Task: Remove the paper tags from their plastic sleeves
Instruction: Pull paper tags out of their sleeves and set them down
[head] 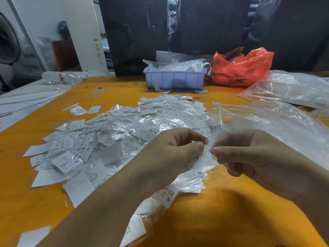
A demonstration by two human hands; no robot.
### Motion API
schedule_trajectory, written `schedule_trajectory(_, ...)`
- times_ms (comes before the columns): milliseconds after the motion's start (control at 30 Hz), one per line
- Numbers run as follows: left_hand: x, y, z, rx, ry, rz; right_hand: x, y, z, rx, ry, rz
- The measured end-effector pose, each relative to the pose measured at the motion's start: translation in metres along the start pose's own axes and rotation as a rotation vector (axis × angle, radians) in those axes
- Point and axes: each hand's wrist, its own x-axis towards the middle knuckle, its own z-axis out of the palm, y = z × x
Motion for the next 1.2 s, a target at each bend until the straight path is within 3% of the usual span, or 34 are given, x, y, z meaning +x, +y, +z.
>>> schedule_trajectory(600,0.0,-0.0033,-0.0032,-0.08,-0.125,0.085,0.0001,-0.0002,0.0,-0.014,-0.021,0.022)
schedule_trajectory(1200,0.0017,-0.0062,0.0007,0.107,-0.002,0.096,-0.0002,0.0007,0.0021,-0.022,-0.056,0.059)
